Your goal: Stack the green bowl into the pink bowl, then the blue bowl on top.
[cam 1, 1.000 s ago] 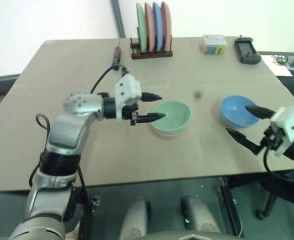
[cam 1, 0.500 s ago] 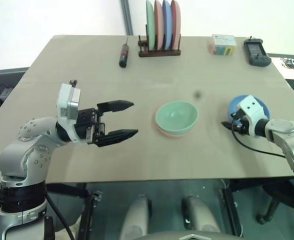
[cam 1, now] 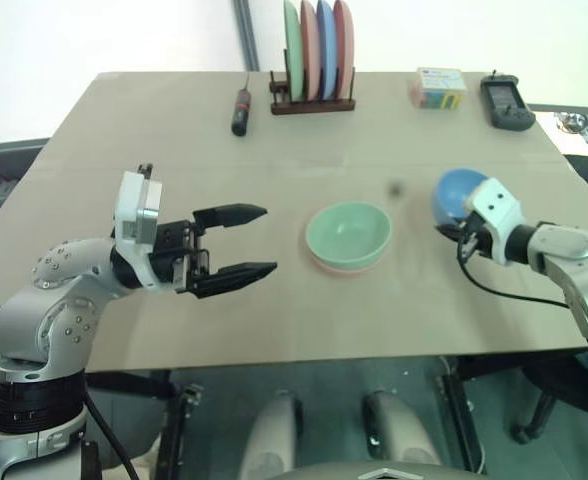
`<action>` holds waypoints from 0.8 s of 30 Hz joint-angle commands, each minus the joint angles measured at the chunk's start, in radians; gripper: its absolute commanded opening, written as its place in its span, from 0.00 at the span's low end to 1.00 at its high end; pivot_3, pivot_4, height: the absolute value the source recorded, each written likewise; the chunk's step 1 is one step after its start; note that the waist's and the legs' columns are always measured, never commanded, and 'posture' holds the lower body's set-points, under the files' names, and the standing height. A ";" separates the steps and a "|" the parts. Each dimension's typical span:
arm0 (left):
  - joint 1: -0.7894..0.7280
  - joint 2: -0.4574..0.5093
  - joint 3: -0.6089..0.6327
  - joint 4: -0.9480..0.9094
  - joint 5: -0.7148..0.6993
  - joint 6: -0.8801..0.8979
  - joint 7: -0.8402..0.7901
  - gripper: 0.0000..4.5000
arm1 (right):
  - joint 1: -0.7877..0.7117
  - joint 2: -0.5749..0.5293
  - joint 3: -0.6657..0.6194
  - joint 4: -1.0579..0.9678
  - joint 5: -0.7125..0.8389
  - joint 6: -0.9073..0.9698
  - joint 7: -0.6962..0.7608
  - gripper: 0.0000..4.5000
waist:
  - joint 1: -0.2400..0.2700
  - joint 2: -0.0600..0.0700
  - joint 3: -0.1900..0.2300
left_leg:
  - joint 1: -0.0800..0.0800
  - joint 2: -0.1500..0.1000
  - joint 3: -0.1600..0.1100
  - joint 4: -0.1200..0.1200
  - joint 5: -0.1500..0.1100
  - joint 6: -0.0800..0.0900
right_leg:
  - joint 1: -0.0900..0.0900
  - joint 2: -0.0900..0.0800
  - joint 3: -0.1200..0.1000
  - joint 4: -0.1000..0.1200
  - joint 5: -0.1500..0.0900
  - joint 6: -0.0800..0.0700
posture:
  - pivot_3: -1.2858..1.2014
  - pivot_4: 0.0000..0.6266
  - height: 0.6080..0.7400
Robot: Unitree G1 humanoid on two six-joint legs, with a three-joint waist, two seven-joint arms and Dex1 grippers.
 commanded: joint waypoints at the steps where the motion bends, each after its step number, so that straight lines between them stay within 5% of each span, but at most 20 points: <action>1: 0.045 0.003 0.020 -0.051 0.008 -0.043 0.020 1.00 | -0.091 0.030 0.014 -0.092 0.033 -0.013 0.018 0.01 | -0.004 0.000 0.000 | 0.000 0.000 0.000 0.000 0.000 0.000 | 0.000 0.000 0.000 0.000 0.000 0.000 | 0.52 0.24 1.00; 7: 0.143 0.004 0.065 -0.096 -0.015 -0.054 0.060 1.00 | -0.115 0.048 0.150 -0.102 0.012 -0.002 0.079 0.01 | 0.002 0.000 0.000 | -0.001 0.000 -0.001 0.000 0.000 0.000 | 0.000 -0.001 -0.001 0.000 -0.002 -0.004 | 0.52 0.24 1.00; 18: 0.238 0.013 0.120 -0.143 -0.018 -0.030 0.166 1.00 | -0.118 0.113 0.202 -0.074 0.034 -0.001 0.128 0.97 | 0.000 0.000 0.000 | 0.000 0.000 0.000 0.000 0.000 0.000 | 0.000 -0.001 -0.001 0.000 -0.002 -0.004 | 0.52 0.24 1.00; 24: 0.295 -0.002 0.133 -0.140 -0.002 -0.081 0.157 1.00 | -0.069 0.117 0.018 -0.161 0.178 0.043 0.103 0.99 | 0.002 0.000 0.000 | 0.000 0.000 0.000 0.000 0.000 0.000 | -0.001 -0.001 -0.001 0.000 -0.002 -0.004 | 0.52 0.24 1.00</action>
